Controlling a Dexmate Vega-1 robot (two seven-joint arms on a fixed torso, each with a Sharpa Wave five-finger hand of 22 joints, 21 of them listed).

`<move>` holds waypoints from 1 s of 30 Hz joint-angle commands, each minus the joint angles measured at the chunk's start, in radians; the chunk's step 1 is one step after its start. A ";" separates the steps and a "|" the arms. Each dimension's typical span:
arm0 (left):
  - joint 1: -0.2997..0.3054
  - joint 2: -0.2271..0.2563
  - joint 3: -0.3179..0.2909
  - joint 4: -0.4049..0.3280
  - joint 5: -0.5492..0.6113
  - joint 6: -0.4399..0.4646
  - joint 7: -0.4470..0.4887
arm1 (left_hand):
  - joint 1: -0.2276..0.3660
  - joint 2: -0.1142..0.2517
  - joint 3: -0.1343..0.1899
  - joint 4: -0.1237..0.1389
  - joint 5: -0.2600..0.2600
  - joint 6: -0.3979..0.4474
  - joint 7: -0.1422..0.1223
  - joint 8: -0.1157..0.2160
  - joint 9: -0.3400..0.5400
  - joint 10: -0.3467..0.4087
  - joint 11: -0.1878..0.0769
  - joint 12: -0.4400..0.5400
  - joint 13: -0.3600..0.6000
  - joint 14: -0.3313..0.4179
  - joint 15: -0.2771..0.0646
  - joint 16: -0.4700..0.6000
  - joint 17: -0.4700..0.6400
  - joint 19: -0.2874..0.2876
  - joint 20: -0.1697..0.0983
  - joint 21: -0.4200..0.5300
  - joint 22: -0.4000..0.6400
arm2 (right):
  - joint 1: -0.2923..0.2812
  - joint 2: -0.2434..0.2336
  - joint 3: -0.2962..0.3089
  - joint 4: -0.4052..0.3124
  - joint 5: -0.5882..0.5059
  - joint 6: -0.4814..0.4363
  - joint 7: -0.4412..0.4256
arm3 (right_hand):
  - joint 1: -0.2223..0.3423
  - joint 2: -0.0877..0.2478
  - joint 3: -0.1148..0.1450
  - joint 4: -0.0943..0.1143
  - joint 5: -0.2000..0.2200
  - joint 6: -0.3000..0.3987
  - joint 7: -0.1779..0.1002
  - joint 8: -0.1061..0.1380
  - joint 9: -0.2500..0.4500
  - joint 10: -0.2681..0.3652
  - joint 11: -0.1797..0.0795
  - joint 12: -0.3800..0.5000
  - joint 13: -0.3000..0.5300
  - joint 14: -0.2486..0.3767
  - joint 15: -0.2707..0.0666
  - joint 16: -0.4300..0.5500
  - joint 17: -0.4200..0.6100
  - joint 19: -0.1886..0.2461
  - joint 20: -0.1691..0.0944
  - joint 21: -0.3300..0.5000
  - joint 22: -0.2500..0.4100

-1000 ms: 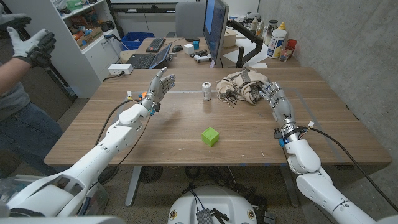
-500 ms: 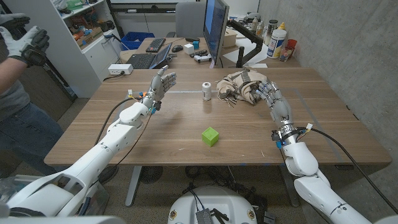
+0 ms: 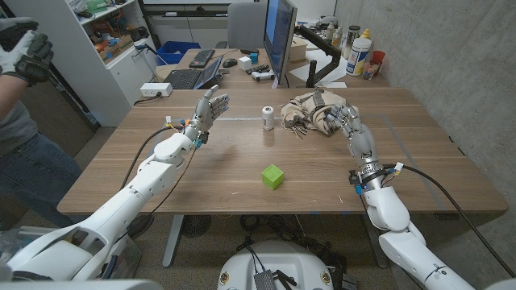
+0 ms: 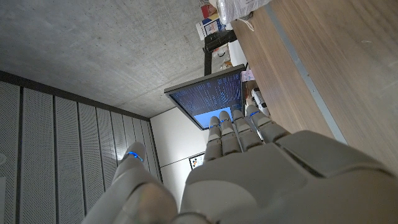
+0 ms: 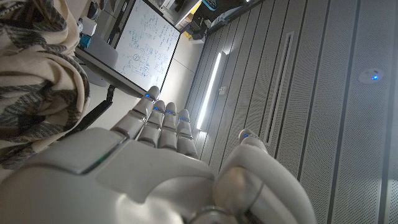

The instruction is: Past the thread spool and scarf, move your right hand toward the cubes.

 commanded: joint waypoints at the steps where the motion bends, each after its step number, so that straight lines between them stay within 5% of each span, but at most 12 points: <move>1: 0.008 0.017 0.004 -0.025 0.010 0.014 0.002 | 0.006 0.002 -0.001 0.001 0.005 0.006 0.001 0.001 0.004 0.002 0.006 0.000 0.006 0.005 0.007 0.004 0.003 -0.005 -0.028 0.003 0.001 | -0.016 0.008 0.028 -0.036 -0.179 0.027 -0.046 | 0.017 0.000 0.004 -0.006 0.006 0.014 -0.003 0.009 0.001 -0.006 0.002 -0.004 0.004 0.010 -0.002 -0.001 0.000 0.008 -0.008 -0.001 0.003; 30: 0.004 0.027 -0.003 -0.044 0.010 0.013 -0.001 | 0.008 0.004 -0.008 0.000 0.010 0.010 -0.003 0.001 0.004 0.002 0.004 0.001 0.006 0.004 0.006 0.004 0.003 -0.007 -0.023 0.003 0.001 | 0.016 0.056 0.043 -0.007 -0.392 0.145 -0.096 | 0.034 -0.005 0.000 -0.020 0.022 0.043 -0.011 0.011 0.002 0.032 -0.003 0.006 0.005 0.014 -0.020 -0.009 -0.002 0.005 -0.003 -0.017 0.001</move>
